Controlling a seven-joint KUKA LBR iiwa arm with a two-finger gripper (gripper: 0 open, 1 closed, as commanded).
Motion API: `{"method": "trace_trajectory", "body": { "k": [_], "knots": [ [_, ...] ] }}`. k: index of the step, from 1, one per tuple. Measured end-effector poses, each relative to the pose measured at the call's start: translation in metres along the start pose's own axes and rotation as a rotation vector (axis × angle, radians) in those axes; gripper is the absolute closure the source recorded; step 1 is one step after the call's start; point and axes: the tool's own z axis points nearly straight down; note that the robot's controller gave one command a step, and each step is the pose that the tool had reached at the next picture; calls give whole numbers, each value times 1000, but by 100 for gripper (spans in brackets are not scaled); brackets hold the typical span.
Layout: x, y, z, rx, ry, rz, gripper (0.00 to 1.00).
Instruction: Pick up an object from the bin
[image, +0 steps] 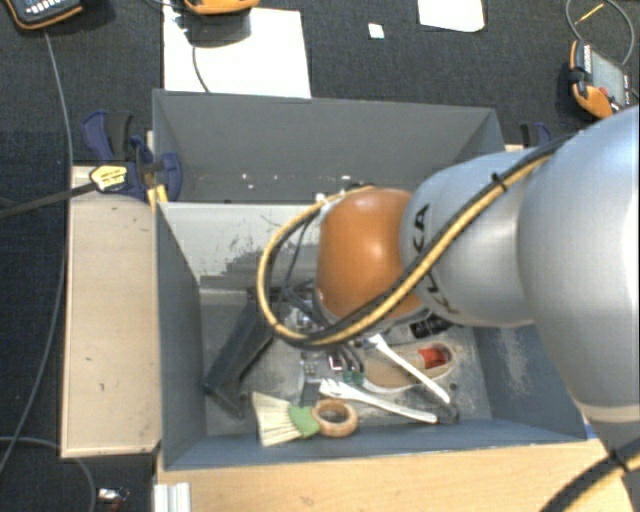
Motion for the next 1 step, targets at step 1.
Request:
{"method": "trace_trajectory", "body": {
  "k": [1],
  "knots": [
    [0, 0, 0, 0, 0, 1, 0]
  ]
}}
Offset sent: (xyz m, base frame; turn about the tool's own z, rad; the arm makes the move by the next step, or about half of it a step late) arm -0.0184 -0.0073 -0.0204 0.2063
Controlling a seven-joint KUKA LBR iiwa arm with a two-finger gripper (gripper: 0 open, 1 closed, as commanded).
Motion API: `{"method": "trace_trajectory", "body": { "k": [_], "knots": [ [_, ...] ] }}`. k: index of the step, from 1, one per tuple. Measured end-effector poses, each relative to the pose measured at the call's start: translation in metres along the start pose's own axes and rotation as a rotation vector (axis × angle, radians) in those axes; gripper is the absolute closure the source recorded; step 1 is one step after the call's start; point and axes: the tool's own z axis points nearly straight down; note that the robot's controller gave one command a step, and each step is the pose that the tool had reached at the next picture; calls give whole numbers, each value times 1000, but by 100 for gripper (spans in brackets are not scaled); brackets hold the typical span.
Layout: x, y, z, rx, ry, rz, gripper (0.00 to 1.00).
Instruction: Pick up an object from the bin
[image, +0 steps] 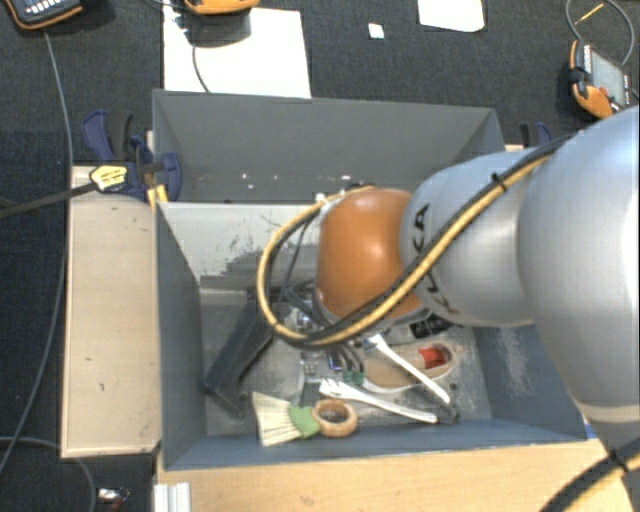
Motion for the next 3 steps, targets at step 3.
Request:
{"method": "trace_trajectory", "body": {
  "k": [3],
  "knots": [
    [-8, -13, 40, 0, -2, -285, 0]
  ]
}}
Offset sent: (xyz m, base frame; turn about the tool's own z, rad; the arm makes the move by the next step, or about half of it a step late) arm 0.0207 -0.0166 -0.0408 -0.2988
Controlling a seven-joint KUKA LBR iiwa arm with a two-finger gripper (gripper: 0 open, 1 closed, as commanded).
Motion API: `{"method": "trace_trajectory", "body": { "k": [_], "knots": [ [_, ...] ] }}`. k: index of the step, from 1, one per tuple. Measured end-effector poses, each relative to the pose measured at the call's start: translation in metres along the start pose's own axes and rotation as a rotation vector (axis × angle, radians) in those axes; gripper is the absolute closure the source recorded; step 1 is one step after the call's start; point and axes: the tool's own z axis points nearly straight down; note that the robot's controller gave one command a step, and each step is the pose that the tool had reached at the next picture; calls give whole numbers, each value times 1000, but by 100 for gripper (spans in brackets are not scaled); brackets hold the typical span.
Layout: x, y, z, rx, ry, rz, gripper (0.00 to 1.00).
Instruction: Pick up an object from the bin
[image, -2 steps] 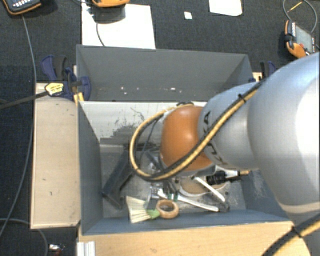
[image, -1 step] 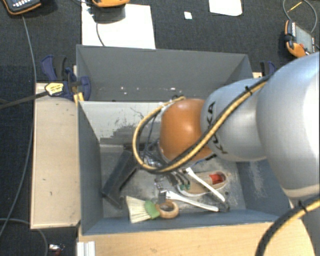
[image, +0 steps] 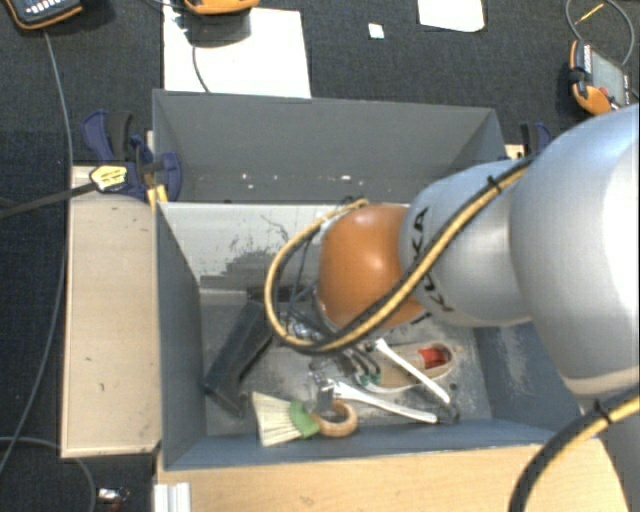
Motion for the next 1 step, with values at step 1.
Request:
{"method": "trace_trajectory", "body": {
  "k": [1],
  "knots": [
    [13, -67, 13, -1, -3, 53, 0]
  ]
}}
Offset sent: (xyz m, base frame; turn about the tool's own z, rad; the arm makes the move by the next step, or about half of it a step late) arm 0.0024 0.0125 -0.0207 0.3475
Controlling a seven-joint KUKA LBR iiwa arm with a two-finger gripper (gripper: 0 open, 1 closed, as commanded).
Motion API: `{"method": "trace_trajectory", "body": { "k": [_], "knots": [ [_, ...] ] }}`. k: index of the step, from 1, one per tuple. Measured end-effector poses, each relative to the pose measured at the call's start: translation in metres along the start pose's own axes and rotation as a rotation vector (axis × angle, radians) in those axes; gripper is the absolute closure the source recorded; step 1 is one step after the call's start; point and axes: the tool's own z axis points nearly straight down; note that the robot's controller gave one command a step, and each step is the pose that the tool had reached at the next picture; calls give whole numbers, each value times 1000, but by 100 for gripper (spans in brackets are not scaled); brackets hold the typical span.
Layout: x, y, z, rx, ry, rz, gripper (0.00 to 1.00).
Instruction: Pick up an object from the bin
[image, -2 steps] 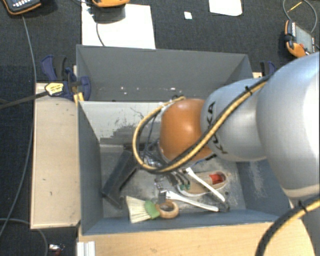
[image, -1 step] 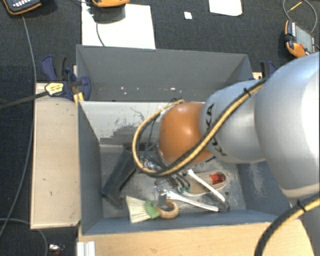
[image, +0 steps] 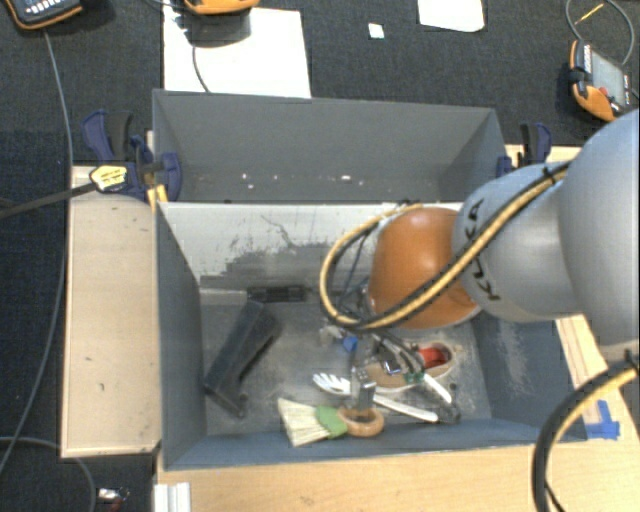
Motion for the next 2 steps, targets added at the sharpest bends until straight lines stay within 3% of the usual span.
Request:
{"method": "trace_trajectory", "body": {
  "k": [1, 2],
  "knots": [
    [2, -11, 2, 5, 1, -64, 0],
    [3, -13, -49, 1, 1, -158, 0]
  ]
}}
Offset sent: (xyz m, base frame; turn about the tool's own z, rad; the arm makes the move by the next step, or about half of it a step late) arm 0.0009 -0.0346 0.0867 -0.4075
